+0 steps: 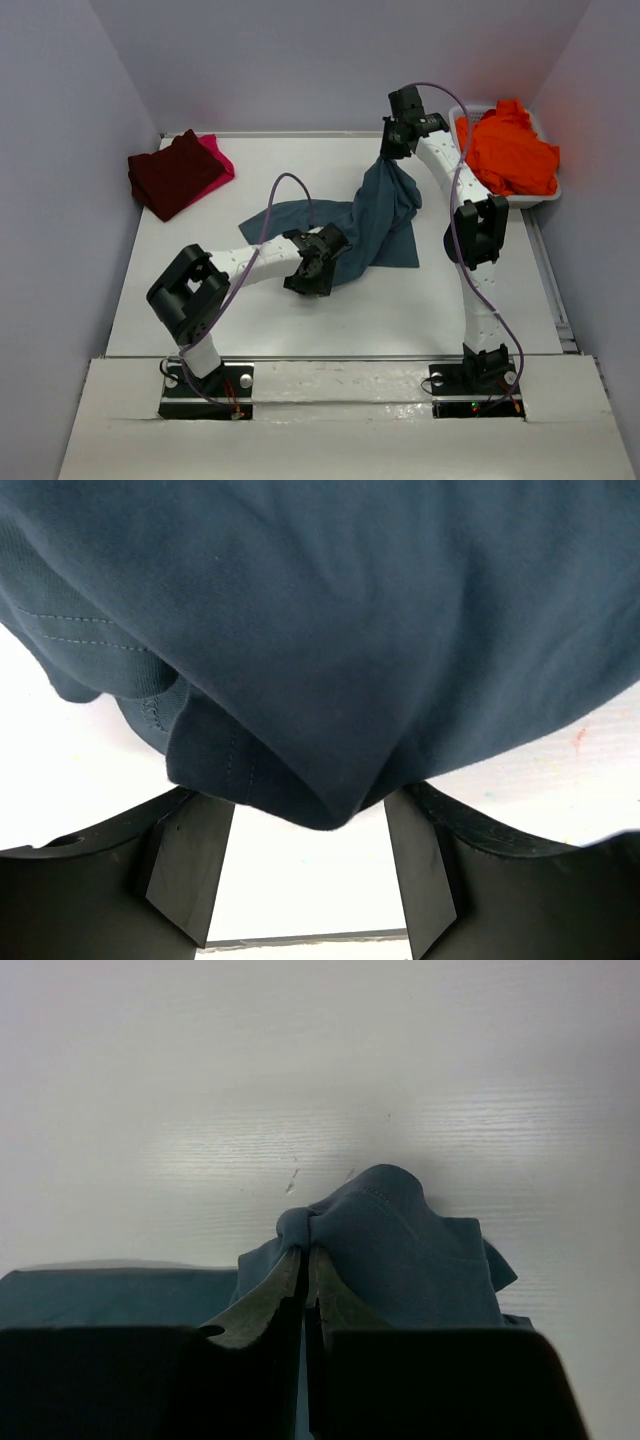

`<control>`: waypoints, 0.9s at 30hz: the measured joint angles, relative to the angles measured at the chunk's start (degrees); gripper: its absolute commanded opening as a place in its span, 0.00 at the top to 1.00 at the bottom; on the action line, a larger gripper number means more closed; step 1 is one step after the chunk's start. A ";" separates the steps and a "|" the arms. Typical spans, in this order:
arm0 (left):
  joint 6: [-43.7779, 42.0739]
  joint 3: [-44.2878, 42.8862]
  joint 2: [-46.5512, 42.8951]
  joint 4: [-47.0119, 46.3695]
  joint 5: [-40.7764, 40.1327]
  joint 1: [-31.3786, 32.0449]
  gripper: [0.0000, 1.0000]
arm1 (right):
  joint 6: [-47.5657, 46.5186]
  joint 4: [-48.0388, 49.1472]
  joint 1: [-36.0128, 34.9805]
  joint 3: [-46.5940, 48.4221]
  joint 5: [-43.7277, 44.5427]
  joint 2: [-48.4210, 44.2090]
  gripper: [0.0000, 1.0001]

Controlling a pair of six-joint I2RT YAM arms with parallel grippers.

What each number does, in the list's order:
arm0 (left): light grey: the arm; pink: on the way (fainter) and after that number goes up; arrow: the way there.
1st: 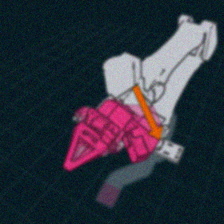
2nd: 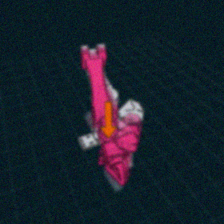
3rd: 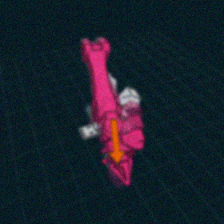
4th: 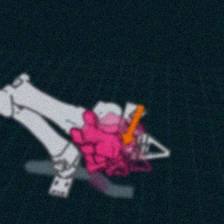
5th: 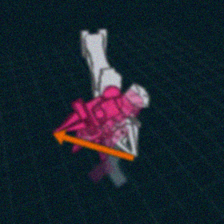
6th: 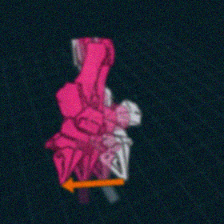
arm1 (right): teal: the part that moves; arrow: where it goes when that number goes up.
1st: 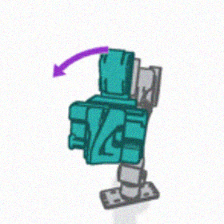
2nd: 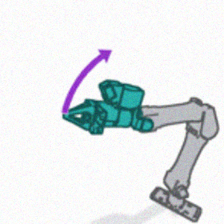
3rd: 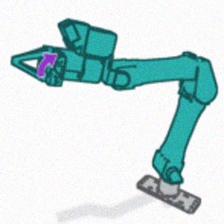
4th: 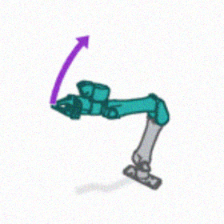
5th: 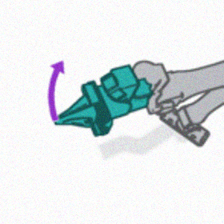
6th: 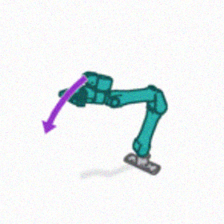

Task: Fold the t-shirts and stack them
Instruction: Flatten the tshirt out

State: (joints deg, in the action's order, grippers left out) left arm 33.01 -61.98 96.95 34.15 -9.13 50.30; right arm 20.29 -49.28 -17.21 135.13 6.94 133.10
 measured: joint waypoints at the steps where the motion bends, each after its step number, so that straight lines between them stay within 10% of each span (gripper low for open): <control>1: 0.04 -0.09 0.17 0.00 -0.33 0.00 0.28 | 0.00 0.00 0.00 0.00 -0.02 -0.04 0.93; 27: 0.96 -0.17 2.25 -0.11 -1.29 0.00 0.94 | -0.02 0.04 0.00 -1.05 -0.09 -0.48 0.93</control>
State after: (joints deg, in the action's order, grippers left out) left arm 33.98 -62.15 99.20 34.04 -10.41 50.30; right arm 20.27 -49.23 -17.21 134.08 6.85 132.62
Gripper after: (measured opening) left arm 0.119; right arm 0.085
